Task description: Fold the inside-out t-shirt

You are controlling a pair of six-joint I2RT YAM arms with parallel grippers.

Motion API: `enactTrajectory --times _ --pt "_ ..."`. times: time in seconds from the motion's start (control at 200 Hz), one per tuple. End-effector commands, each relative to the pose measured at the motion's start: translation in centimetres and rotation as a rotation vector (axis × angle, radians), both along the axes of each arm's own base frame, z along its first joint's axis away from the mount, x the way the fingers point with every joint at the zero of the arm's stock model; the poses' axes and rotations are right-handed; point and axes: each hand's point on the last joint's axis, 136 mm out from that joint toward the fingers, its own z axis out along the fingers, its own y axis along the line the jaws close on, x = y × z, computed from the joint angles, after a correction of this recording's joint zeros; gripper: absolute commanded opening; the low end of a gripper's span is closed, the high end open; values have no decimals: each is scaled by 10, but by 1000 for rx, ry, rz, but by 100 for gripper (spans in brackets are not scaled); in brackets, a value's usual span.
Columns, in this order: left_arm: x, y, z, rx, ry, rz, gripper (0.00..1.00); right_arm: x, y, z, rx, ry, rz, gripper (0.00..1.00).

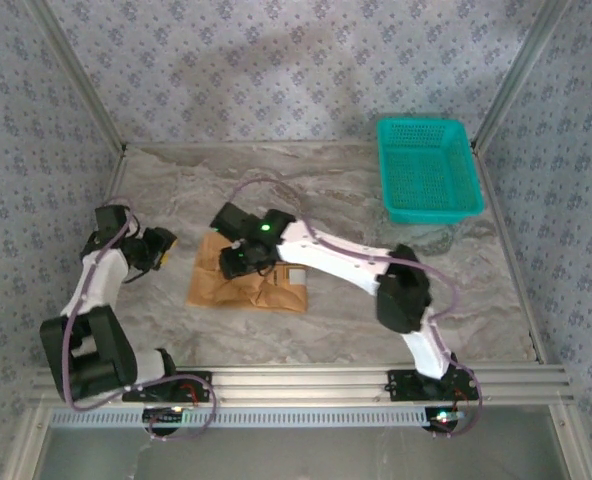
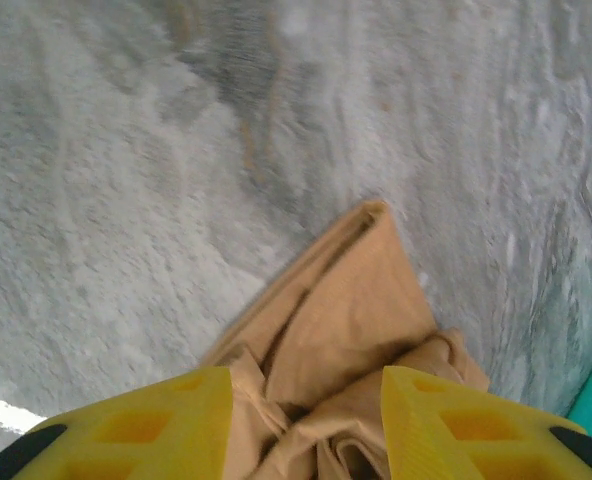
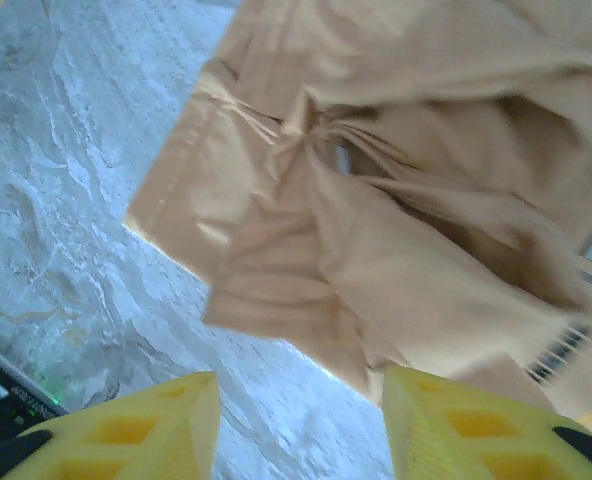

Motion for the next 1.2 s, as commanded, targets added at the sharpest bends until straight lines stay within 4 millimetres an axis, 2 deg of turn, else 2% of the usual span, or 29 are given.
enactTrajectory --times 0.0,0.06,0.1,0.17,0.23,0.43,0.51,0.585,0.655,0.715,0.794,0.864,0.984,1.089,1.194 --pt "-6 -25 31 111 -60 -97 44 25 -48 8 82 -3 -151 39" --pt "-9 -56 41 124 -99 -175 44 34 -74 -12 99 29 -206 27" --pt "-11 -77 45 122 -118 -223 44 42 -84 -22 139 49 -244 21" --pt "-16 -116 43 90 -130 -297 44 50 -97 -43 155 99 -285 11" --pt "-21 -146 38 61 -122 -343 40 57 -105 -58 133 116 -304 5" --pt "-29 -228 22 -4 -91 -469 35 74 -124 -113 38 194 -381 0" --pt "-31 -248 10 -12 -59 -492 35 72 -130 -134 -1 234 -403 0" --pt "-32 -267 -4 -41 -21 -514 34 69 -134 -146 -26 248 -418 0" --pt "-33 -275 -22 -47 23 -515 33 67 -137 -154 -43 261 -430 0" --pt "-35 -271 -38 -32 70 -504 32 66 -140 -158 -53 273 -444 0" --pt "-41 -251 -56 10 130 -473 31 66 -142 -161 -59 281 -451 0" --pt "-48 -220 -69 36 176 -423 31 66 -143 -160 -60 279 -453 0" --pt "-66 -151 -83 56 235 -295 31 67 -146 -159 -76 268 -448 0" --pt "-84 -106 -80 49 237 -200 33 67 -148 -163 -90 268 -439 0" --pt "-95 -78 -65 82 195 -123 35 69 -145 -164 -87 267 -429 0"
